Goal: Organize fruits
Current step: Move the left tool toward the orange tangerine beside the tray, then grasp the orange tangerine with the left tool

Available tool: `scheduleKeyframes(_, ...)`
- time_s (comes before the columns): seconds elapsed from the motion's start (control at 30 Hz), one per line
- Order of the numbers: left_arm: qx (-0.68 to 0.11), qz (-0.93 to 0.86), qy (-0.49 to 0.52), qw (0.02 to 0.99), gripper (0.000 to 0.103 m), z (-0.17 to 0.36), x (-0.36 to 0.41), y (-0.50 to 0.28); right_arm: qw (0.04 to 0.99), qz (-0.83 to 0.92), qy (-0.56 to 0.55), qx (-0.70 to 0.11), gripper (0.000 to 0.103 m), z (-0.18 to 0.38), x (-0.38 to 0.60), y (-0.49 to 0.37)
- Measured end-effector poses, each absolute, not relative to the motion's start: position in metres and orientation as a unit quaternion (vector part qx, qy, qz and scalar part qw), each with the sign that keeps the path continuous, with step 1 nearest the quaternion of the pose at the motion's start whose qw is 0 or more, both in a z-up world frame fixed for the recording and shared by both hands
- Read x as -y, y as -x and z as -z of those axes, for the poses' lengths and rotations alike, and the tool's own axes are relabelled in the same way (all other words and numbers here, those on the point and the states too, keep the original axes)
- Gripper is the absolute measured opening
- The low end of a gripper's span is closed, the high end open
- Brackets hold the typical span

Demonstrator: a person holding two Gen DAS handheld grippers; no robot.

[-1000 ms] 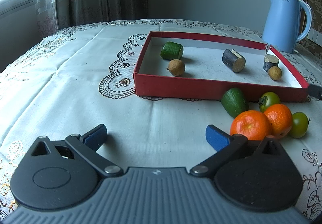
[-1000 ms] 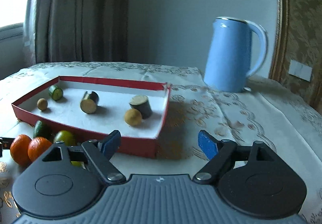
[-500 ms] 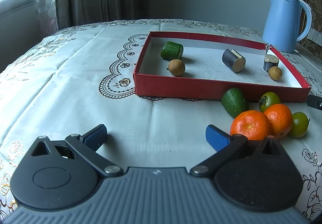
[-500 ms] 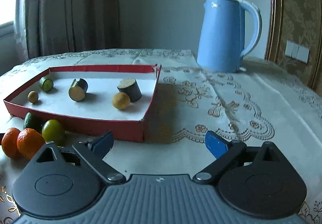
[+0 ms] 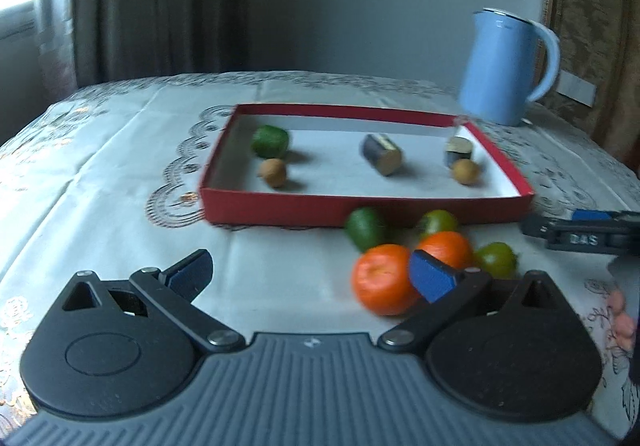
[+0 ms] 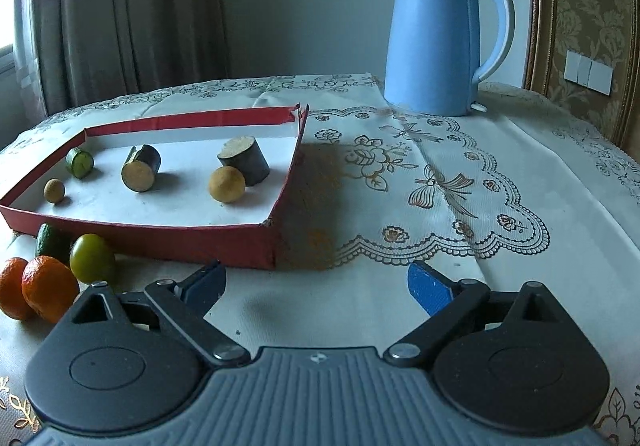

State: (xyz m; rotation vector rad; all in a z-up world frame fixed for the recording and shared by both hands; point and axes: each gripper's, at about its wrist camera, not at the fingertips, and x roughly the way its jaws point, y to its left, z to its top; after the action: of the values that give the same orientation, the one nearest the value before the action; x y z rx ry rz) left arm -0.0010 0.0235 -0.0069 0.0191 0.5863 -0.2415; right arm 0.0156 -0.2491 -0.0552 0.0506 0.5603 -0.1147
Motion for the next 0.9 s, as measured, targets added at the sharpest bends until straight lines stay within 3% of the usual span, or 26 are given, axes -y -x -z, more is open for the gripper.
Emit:
scheduleKeyframes(0.27, -0.286, 0.150, -0.057, 0.945, 0.102, 0.014, -0.001, -0.001, 0.958, 0.058, -0.026, -0.279, 0.098, 0.056, 0.250, -0.017)
scheduleKeyframes(0.63, -0.315, 0.243, -0.078, 0.914, 0.073, 0.022, 0.001, -0.012, 0.957, 0.061, -0.025, -0.284, 0.098, 0.057, 0.250, -0.018)
scheduleKeyframes(0.77, -0.316, 0.244, -0.080, 0.914, 0.057, 0.023, 0.005, -0.015, 0.957, 0.061, -0.026, -0.284, 0.098, 0.057, 0.250, -0.019)
scheduleKeyframes(0.83, -0.322, 0.249, -0.083, 0.910, 0.042, 0.024, 0.006, -0.015, 0.957, 0.061, -0.026, -0.284, 0.098, 0.057, 0.250, -0.018)
scheduleKeyframes(0.9, -0.322, 0.249, -0.084, 0.910, 0.042, 0.026, 0.007, -0.014, 0.957, 0.061, -0.026, -0.284, 0.098, 0.057, 0.250, -0.018)
